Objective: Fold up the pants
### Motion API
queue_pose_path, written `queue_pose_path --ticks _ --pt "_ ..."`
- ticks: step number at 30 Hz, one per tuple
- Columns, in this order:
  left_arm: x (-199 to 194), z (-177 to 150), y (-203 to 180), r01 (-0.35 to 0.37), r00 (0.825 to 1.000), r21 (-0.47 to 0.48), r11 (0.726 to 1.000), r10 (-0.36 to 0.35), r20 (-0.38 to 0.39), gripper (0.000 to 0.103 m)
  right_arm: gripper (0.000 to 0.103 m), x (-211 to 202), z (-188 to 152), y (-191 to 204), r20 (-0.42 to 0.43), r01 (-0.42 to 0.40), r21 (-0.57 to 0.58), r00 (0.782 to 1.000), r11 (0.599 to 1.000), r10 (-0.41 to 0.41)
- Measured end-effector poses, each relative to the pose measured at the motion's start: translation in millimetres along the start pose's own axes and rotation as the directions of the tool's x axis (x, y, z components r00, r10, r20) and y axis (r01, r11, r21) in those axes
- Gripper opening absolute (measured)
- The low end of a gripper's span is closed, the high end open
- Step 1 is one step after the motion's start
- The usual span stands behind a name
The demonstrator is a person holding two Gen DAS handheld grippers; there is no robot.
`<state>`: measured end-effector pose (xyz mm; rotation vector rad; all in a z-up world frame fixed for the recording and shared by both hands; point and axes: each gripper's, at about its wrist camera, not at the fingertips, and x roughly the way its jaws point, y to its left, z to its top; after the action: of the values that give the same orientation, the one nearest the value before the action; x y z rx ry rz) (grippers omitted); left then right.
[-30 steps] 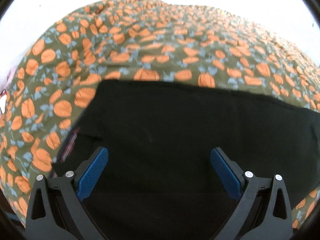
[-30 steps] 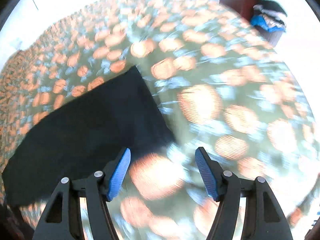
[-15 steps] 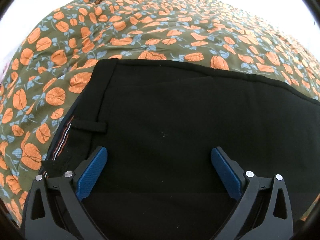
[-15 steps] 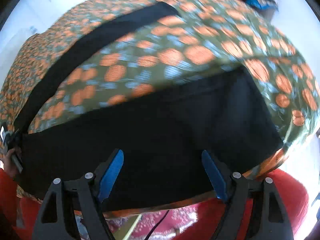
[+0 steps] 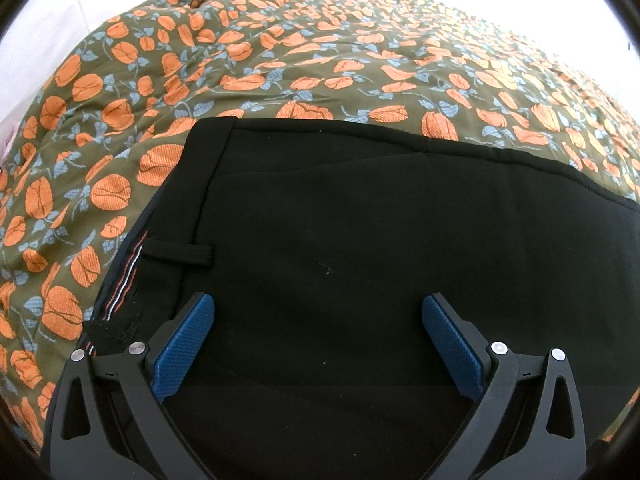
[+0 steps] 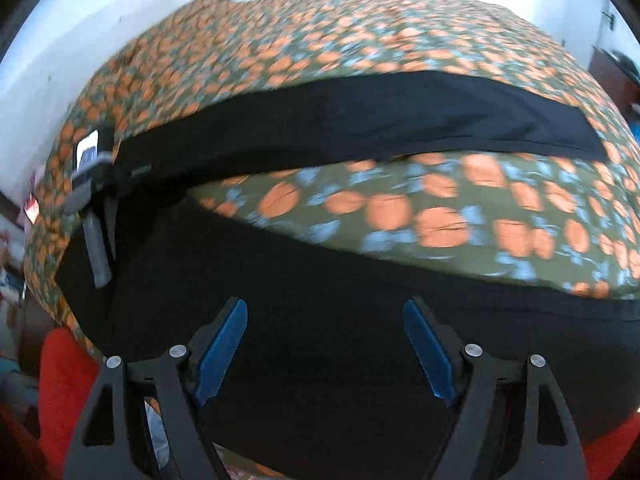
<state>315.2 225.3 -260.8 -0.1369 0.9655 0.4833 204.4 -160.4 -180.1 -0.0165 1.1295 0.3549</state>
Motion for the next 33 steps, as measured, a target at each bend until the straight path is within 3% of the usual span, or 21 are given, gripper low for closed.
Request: queue_pose_path --ticks 8,19,24,29,33 --pt "-0.1 0.0 0.1 0.000 1.000 0.000 1.000 0.000 0.000 0.103 0.080 29.9 1.5 65.9 -0.089 0.031 -0.150 0.995 0.988 -0.045" --pt "-0.7 0.4 0.4 -0.001 1.000 0.000 1.000 0.001 0.000 0.103 0.080 46.7 -1.7 69.3 -0.191 0.087 -0.117 0.976 0.989 -0.109" --pt "-0.7 0.4 0.3 -0.001 1.000 0.000 1.000 0.001 0.000 0.103 0.080 33.0 7.5 73.7 -0.098 0.046 -0.120 0.994 0.992 -0.058" --pt "-0.8 0.5 0.2 -0.001 1.000 0.000 1.000 0.001 0.000 0.103 0.080 28.0 6.9 73.5 -0.060 0.004 -0.132 0.998 0.991 -0.012" --pt "-0.7 0.5 0.1 -0.001 1.000 0.000 1.000 0.001 0.000 0.103 0.080 22.5 1.6 71.8 -0.054 -0.079 -0.106 0.996 0.991 0.073"
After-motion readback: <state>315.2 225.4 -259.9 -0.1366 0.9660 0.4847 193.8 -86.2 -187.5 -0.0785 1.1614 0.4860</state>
